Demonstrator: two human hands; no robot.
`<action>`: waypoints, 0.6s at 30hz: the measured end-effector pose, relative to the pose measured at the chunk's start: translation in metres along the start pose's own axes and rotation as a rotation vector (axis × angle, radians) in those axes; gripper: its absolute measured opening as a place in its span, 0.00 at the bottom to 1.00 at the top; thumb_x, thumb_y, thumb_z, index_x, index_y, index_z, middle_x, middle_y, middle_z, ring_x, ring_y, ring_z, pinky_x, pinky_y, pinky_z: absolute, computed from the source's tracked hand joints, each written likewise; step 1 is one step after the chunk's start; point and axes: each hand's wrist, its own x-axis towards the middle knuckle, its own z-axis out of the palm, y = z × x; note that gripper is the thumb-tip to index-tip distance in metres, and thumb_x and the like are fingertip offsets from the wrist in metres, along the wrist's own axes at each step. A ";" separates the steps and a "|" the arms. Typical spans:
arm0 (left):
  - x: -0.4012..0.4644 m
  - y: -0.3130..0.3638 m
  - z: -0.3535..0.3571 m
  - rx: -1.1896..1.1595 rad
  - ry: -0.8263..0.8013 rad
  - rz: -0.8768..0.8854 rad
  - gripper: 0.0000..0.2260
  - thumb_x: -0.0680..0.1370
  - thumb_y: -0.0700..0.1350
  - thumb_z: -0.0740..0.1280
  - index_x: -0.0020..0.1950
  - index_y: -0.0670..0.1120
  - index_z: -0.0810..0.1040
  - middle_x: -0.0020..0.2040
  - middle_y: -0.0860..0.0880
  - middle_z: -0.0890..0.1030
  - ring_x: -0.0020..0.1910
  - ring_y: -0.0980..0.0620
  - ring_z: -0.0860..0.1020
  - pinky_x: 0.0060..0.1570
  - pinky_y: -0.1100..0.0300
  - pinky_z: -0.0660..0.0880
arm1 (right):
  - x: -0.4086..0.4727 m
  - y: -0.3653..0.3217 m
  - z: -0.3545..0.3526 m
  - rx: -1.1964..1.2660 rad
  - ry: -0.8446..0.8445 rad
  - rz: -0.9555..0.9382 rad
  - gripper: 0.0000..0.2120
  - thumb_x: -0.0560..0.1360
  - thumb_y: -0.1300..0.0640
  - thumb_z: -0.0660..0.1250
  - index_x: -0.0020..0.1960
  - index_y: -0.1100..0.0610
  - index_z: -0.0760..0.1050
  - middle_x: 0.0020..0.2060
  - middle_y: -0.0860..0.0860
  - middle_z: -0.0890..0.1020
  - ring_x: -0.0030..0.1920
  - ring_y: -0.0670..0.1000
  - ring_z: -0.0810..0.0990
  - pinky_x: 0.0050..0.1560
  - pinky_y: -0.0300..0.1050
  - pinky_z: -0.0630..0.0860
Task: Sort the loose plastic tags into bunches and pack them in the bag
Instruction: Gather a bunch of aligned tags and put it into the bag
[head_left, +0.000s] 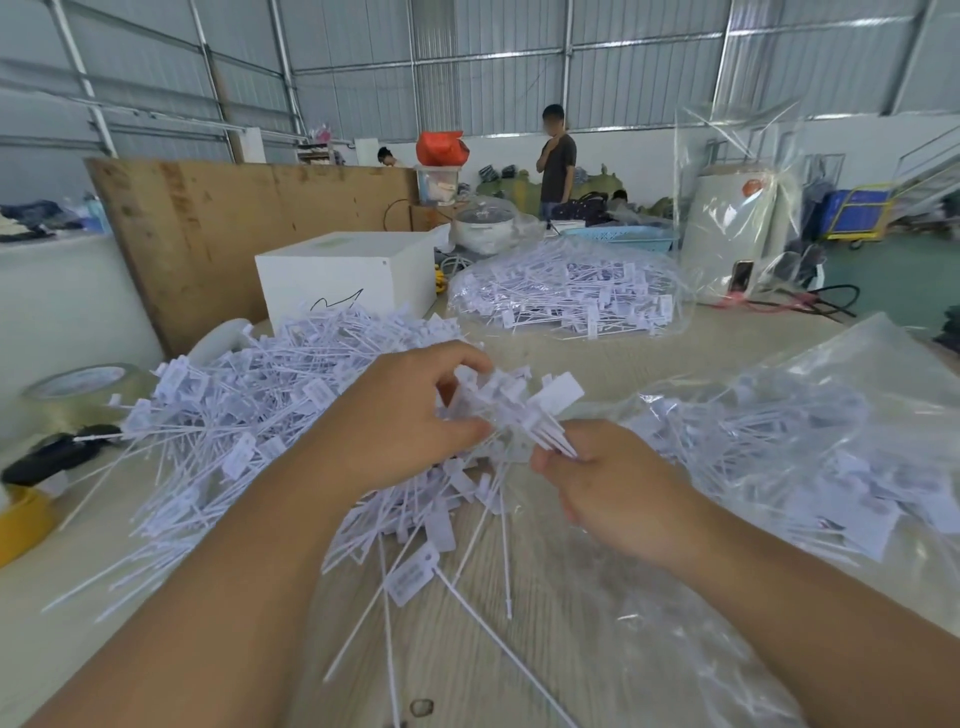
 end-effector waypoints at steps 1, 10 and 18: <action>0.000 -0.003 0.001 -0.021 -0.006 -0.021 0.12 0.72 0.50 0.75 0.52 0.61 0.78 0.36 0.61 0.77 0.31 0.63 0.73 0.32 0.74 0.66 | -0.001 0.000 0.001 -0.018 -0.015 -0.002 0.12 0.80 0.56 0.59 0.46 0.63 0.75 0.28 0.50 0.73 0.28 0.49 0.70 0.31 0.42 0.66; 0.001 0.011 0.016 -0.276 -0.117 0.032 0.12 0.76 0.41 0.71 0.55 0.56 0.84 0.45 0.52 0.86 0.45 0.49 0.83 0.49 0.51 0.79 | -0.006 -0.009 0.003 0.004 -0.078 -0.078 0.14 0.77 0.57 0.65 0.33 0.52 0.71 0.24 0.44 0.71 0.27 0.43 0.69 0.31 0.39 0.65; 0.003 -0.009 -0.007 -0.178 -0.229 -0.106 0.19 0.75 0.41 0.72 0.60 0.62 0.76 0.52 0.62 0.79 0.40 0.63 0.77 0.40 0.68 0.72 | 0.001 0.000 0.000 -0.025 -0.047 -0.011 0.21 0.78 0.57 0.64 0.28 0.53 0.62 0.20 0.44 0.63 0.23 0.45 0.61 0.25 0.39 0.58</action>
